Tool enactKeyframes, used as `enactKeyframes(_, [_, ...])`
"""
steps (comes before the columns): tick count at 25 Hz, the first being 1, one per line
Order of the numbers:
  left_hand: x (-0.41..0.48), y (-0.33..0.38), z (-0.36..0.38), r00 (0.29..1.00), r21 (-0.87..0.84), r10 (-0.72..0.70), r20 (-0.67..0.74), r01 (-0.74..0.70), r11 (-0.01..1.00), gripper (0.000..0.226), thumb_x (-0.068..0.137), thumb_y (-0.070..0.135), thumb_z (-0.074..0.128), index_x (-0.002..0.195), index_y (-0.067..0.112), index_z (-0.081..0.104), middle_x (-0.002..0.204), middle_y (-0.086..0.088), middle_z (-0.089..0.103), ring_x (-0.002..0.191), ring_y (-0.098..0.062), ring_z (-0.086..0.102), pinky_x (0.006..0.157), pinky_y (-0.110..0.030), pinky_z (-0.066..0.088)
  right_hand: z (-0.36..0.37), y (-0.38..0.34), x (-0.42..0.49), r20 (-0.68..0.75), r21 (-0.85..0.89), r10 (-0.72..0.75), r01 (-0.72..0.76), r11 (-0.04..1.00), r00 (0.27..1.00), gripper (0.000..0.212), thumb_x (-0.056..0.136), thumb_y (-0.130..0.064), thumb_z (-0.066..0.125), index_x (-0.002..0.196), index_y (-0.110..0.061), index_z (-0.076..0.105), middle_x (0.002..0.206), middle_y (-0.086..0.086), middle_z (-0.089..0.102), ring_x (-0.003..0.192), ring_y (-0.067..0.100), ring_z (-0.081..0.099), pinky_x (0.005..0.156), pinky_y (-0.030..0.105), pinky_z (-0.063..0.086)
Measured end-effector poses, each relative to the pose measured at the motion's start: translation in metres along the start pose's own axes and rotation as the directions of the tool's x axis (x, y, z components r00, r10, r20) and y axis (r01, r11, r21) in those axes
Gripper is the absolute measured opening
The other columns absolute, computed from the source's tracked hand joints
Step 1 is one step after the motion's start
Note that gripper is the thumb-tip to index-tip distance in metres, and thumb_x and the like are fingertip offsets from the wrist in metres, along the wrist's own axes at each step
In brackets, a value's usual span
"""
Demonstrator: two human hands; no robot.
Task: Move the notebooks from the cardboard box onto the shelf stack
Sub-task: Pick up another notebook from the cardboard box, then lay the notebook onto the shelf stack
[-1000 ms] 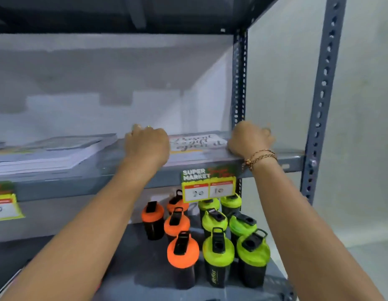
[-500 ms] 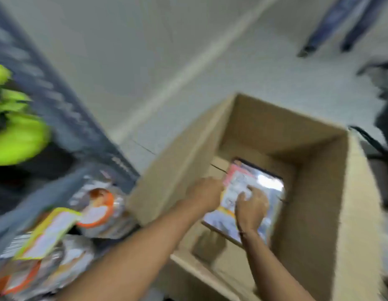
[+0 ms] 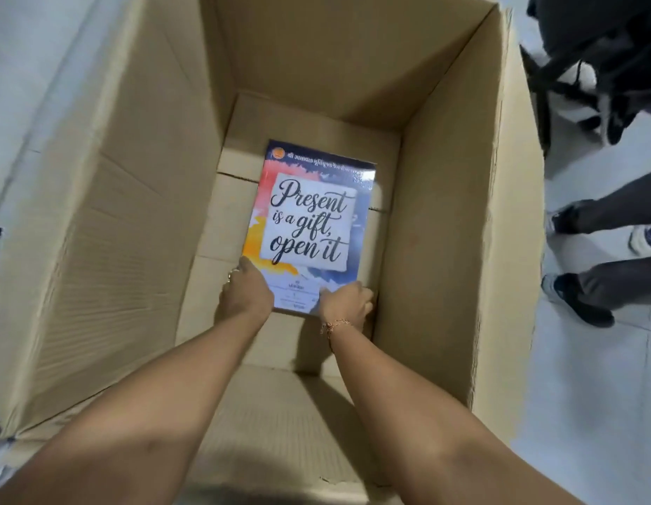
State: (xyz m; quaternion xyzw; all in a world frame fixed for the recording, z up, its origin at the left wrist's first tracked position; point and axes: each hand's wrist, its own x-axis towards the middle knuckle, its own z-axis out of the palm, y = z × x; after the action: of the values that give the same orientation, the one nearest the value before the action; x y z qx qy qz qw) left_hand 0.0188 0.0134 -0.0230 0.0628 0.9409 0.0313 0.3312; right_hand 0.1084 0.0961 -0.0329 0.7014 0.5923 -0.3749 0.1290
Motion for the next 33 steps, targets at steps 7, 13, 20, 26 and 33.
enactKeyframes(7, [-0.029, 0.005, -0.052, 0.976, 0.118, 0.177, -0.128, -0.162, 0.98, 0.031, 0.088, -0.008, 0.044, 0.114, -0.003, 0.059, 0.122, -0.021, 0.058, 0.114, -0.037, 0.057, 0.093, -0.043, 0.049, -0.015, -0.023, -0.037, -0.254, 0.14, -0.091, 0.13, 0.982, 0.963, 0.052, 0.075, 0.009, 0.057, 0.123, -0.003, 0.039, 0.13, 0.017, 0.039, 0.12, 0.032, 0.038, 0.1, 0.044, 0.033])
enactKeyframes(13, [-0.113, -0.02, -0.161, 0.805, -0.026, 0.339, -0.486, -0.401, 0.916, 0.028, 0.088, -0.004, 0.046, 0.11, 0.006, 0.059, 0.116, -0.016, 0.059, 0.105, -0.038, 0.058, 0.084, -0.042, 0.046, -0.056, -0.06, -0.128, -0.468, 0.39, -0.343, 0.539, 0.746, 0.814, 0.04, 0.082, 0.007, 0.054, 0.119, 0.012, 0.04, 0.127, 0.029, 0.037, 0.119, 0.042, 0.038, 0.105, 0.041, 0.029])
enactKeyframes(20, [-0.303, -0.167, -0.315, -0.116, 0.121, 0.069, -0.991, -0.53, 0.839, 0.039, 0.083, 0.01, 0.061, 0.121, -0.001, 0.063, 0.103, -0.018, 0.069, 0.091, -0.02, 0.056, 0.082, -0.027, 0.046, -0.132, -0.12, -0.381, -0.761, 0.484, -0.561, 0.861, -0.157, 0.326, 0.062, 0.08, -0.003, 0.068, 0.132, 0.01, 0.037, 0.117, 0.019, 0.044, 0.104, 0.0, 0.048, 0.094, -0.001, 0.033])
enactKeyframes(26, [-0.449, -0.281, -0.424, -0.213, -0.124, -0.239, -0.948, -0.443, 0.888, 0.041, 0.082, 0.016, 0.067, 0.122, 0.008, 0.063, 0.094, -0.01, 0.062, 0.087, -0.029, 0.062, 0.079, -0.027, 0.043, -0.181, -0.166, -0.585, -0.718, 0.438, -0.694, 0.739, -0.512, -0.055, 0.064, 0.077, -0.012, 0.068, 0.135, -0.002, 0.043, 0.124, 0.011, 0.06, 0.111, 0.025, 0.058, 0.097, 0.03, 0.044])
enactKeyframes(33, [-0.459, -0.364, -0.507, 0.071, -0.46, -0.457, -0.887, -0.026, 0.888, 0.024, 0.089, 0.008, 0.055, 0.108, 0.005, 0.07, 0.115, -0.022, 0.067, 0.11, -0.039, 0.058, 0.09, -0.036, 0.047, -0.175, -0.237, -0.705, -0.139, 0.248, -0.918, 0.884, -0.395, -0.371, 0.013, 0.081, 0.003, 0.052, 0.07, -0.003, 0.056, 0.072, 0.01, 0.051, 0.078, 0.019, 0.047, 0.066, 0.028, 0.04])
